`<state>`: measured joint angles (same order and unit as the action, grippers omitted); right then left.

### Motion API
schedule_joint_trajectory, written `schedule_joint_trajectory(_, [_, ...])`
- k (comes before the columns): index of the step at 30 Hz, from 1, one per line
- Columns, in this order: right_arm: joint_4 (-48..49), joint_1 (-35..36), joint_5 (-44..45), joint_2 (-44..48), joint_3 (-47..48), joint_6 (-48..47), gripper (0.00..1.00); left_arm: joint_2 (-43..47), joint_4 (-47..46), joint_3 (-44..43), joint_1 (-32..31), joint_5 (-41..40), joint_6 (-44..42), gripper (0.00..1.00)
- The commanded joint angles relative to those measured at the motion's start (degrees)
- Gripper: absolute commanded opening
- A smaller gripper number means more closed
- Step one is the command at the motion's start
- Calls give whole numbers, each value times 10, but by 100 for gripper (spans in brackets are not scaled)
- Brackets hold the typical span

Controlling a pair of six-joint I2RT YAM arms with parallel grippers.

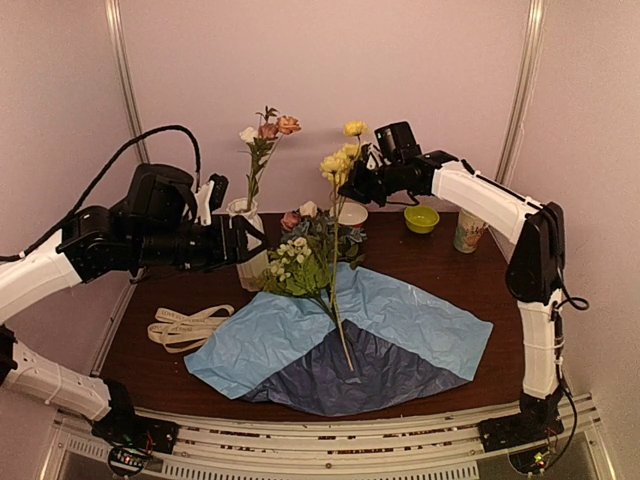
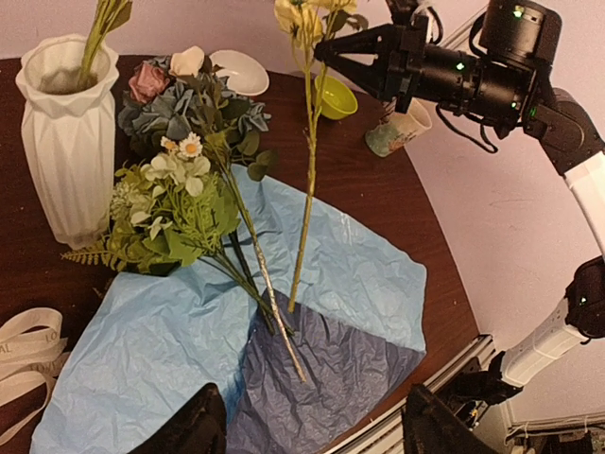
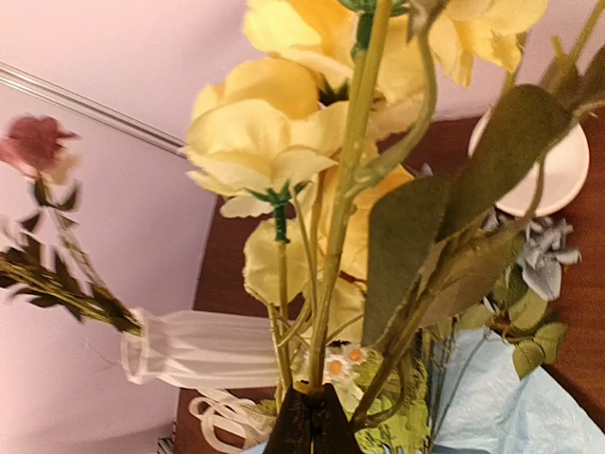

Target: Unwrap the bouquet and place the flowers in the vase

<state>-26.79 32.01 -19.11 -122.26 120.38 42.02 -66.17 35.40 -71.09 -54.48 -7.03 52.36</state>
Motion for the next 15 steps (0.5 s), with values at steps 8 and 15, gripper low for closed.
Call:
schedule_joint_trajectory(8, [205, -18, -61, 83, 64, 21, 0, -29, -129, -57, -3, 21, -55, 68])
schedule_joint_trajectory(15, [258, -18, -110, 177, -54, -34, 0, -58, -215, -96, -3, 61, -134, 77])
